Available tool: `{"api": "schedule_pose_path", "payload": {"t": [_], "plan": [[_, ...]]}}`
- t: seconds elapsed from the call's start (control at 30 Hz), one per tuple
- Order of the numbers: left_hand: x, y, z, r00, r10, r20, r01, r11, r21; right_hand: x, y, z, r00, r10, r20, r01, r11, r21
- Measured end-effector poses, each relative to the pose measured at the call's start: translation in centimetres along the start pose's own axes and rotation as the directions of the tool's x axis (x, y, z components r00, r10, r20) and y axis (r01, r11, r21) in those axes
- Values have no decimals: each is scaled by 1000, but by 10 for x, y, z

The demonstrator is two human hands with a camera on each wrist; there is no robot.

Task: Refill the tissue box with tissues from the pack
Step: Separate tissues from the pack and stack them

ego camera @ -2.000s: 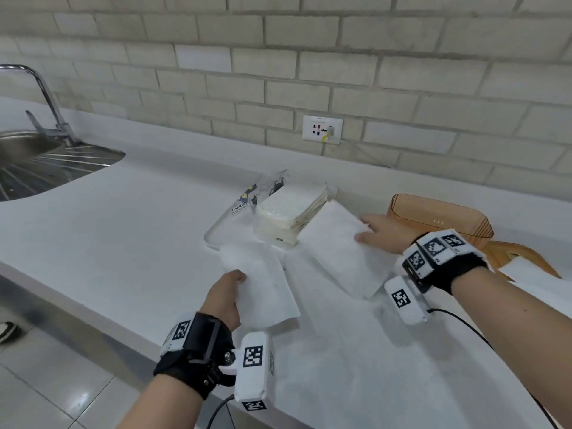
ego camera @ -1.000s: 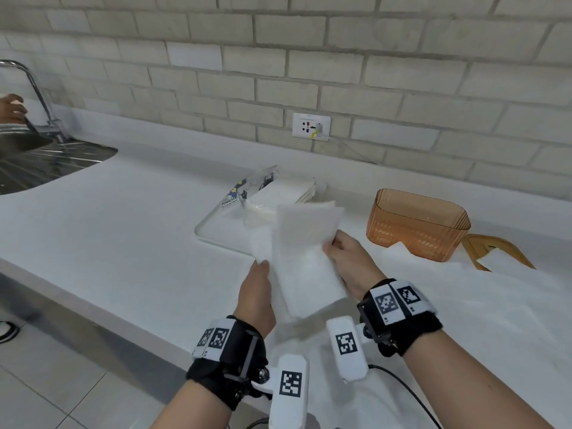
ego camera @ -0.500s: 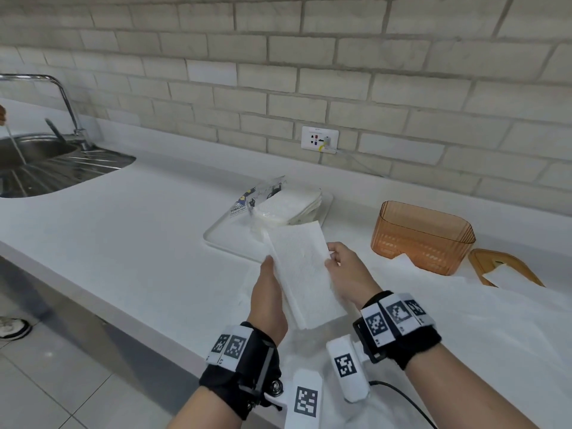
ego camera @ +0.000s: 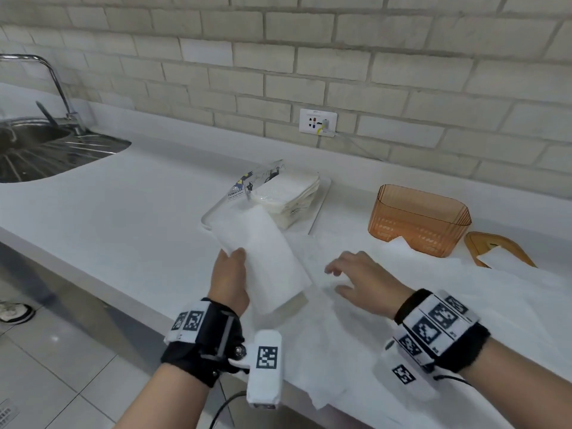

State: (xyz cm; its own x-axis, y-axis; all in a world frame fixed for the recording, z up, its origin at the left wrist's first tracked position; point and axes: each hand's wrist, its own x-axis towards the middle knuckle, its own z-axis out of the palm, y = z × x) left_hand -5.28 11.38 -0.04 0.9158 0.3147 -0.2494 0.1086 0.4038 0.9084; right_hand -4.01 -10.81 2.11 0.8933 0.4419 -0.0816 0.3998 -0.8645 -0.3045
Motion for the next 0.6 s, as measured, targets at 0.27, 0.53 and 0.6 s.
{"api": "schedule_pose_path", "payload": {"t": [0.27, 0.53, 0.6], "plan": [[-3, 1, -32, 1000, -4, -25, 3, 1000, -17, -17, 4, 40, 933, -224, 281, 290, 932, -218], [-10, -6, -54, 992, -61, -109, 59, 998, -15, -9, 2, 36, 934, -207, 291, 259, 953, -154], [-12, -7, -58, 993, -64, -101, 61, 998, -34, -6, 1, 35, 934, -183, 307, 225, 968, -109]]}}
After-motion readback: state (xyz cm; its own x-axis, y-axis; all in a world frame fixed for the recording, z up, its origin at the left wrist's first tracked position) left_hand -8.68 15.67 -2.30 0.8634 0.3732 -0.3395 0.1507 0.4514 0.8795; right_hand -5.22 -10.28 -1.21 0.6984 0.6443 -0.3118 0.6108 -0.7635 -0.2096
